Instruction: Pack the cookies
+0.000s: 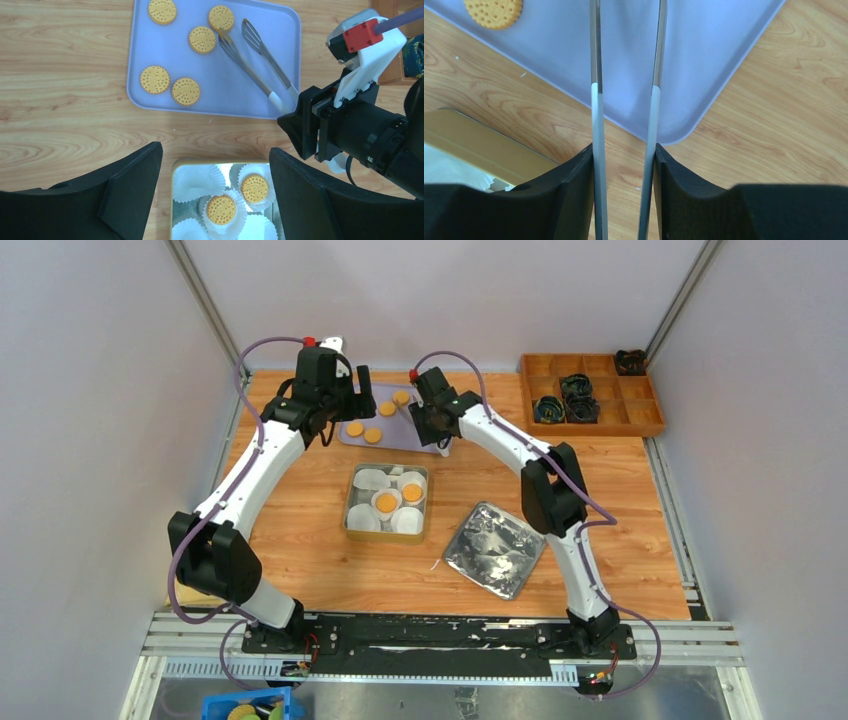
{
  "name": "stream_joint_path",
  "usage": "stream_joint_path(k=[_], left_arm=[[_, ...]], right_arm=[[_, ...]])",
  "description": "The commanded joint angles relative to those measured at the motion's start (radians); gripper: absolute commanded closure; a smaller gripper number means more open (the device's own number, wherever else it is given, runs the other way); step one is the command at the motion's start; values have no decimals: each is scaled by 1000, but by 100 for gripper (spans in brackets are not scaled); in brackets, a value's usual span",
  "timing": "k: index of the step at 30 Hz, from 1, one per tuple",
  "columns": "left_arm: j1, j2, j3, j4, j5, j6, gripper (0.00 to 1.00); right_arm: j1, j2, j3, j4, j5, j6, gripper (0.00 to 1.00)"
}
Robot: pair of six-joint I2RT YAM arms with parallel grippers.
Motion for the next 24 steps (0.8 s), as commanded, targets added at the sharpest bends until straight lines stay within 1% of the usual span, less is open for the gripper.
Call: stream_joint_path(k=[1, 14, 18, 20, 24], left_arm=[[10, -5, -1, 10, -8, 9, 16], [16, -3, 2, 14, -6, 12, 15], [17, 6, 2, 14, 0, 11, 16], [17, 7, 1, 13, 0, 10, 16], [17, 5, -1, 16, -1, 9, 16]], right_arm=[[11, 24, 28, -10, -1, 3, 54], [10, 133, 145, -10, 36, -19, 52], [8, 161, 162, -10, 39, -13, 54], [8, 161, 160, -8, 33, -10, 57], [8, 134, 141, 8, 35, -8, 71]])
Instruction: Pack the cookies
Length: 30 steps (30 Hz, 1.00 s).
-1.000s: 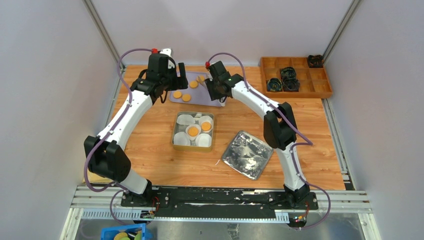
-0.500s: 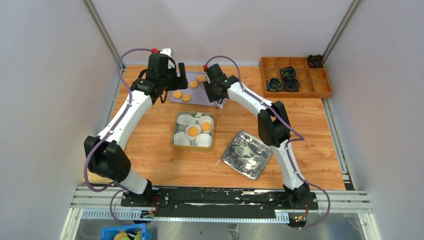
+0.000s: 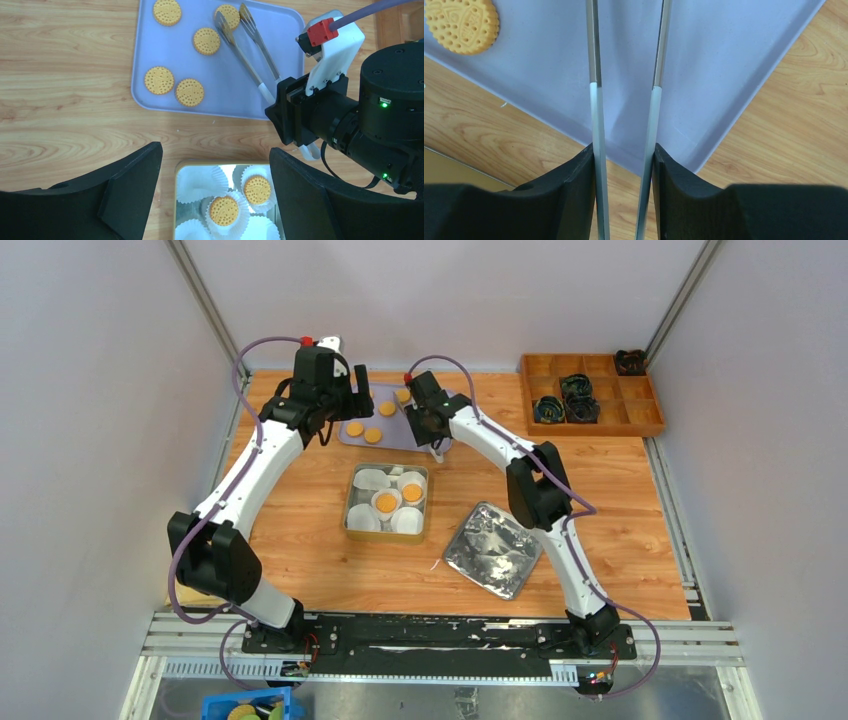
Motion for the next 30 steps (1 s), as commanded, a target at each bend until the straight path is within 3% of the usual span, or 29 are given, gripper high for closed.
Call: stream_joint_path(k=[1, 7, 21, 30], left_arm=[[6, 6, -1, 16, -2, 5, 16], [6, -4, -1, 13, -8, 6, 16], [6, -8, -16, 28, 11, -9, 16], [6, -22, -34, 33, 23, -21, 16]], right_arm=[[7, -28, 4, 16, 17, -6, 73], [9, -147, -124, 74, 15, -4, 77], [61, -683, -620, 122, -39, 26, 79], [202, -788, -706, 81, -73, 56, 79]])
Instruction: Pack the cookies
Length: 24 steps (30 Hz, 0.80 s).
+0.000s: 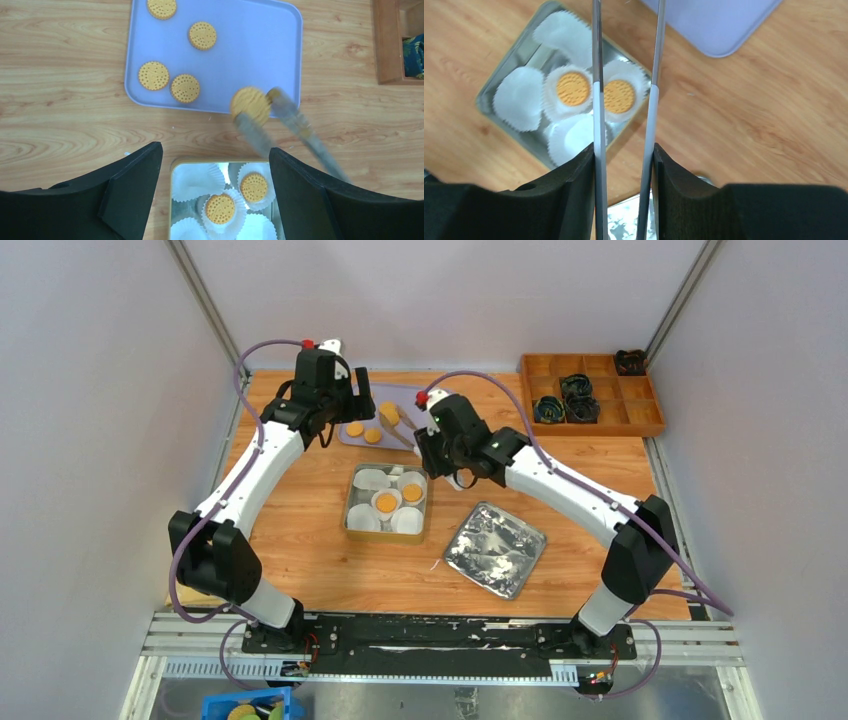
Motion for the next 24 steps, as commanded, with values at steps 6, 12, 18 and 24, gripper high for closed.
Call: stream_joint_path(k=[6, 12, 18, 24], left_arm=[[6, -31, -12, 10, -2, 2, 16], [6, -39, -12, 9, 0, 1, 16], [6, -46, -15, 7, -5, 4, 16], [6, -47, -17, 9, -3, 5, 16]], right_arm=[[137, 10, -51, -24, -47, 52, 79], [172, 34, -53, -25, -46, 64, 79], [183, 60, -82, -29, -65, 77, 79], [184, 78, -102, -39, -14, 57, 80]])
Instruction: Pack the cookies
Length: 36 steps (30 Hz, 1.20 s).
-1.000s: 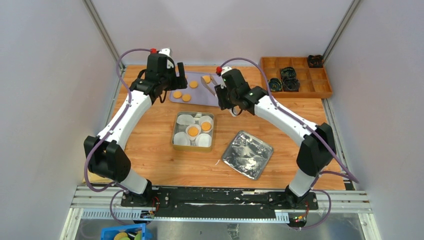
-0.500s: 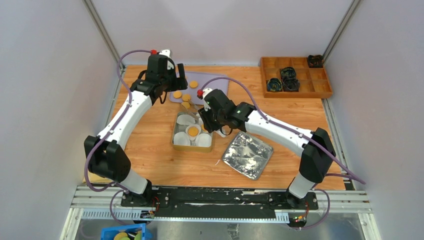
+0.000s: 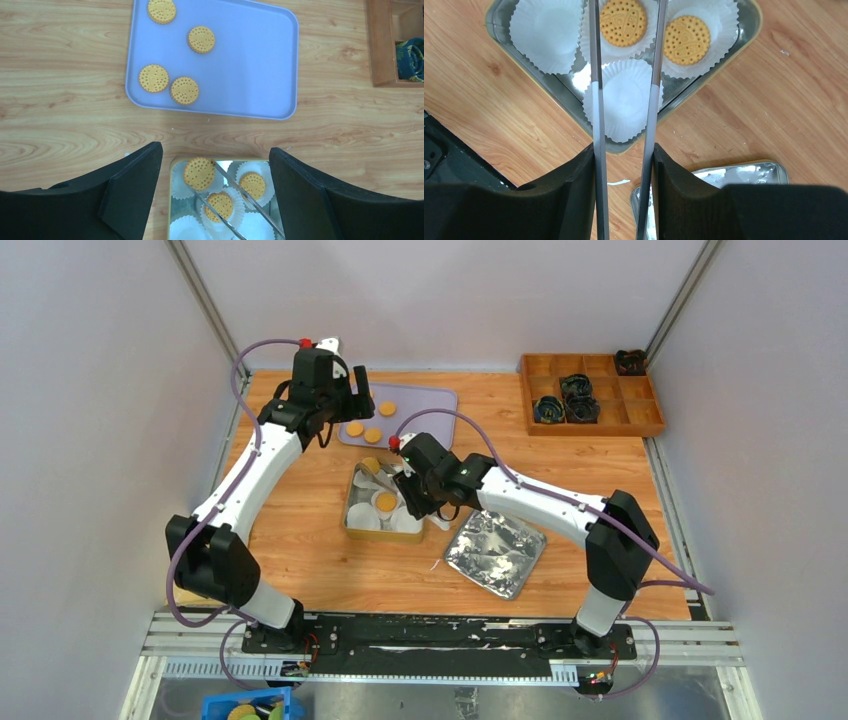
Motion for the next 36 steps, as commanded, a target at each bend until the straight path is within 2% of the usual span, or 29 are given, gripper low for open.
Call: stream_joint_path(k=[1, 6, 13, 26, 36], left_arm=[[6, -29, -13, 7, -1, 8, 16], [6, -34, -15, 8, -4, 11, 16], [6, -37, -11, 5, -3, 7, 16], [6, -49, -8, 4, 2, 10, 15], [6, -47, -6, 7, 16, 17, 15]], right_arm=[[16, 13, -18, -10, 25, -2, 80], [23, 6, -26, -13, 15, 2, 77], [42, -19, -23, -20, 31, 4, 68], [59, -25, -7, -24, 66, 19, 63], [61, -19, 25, -24, 80, 13, 50]])
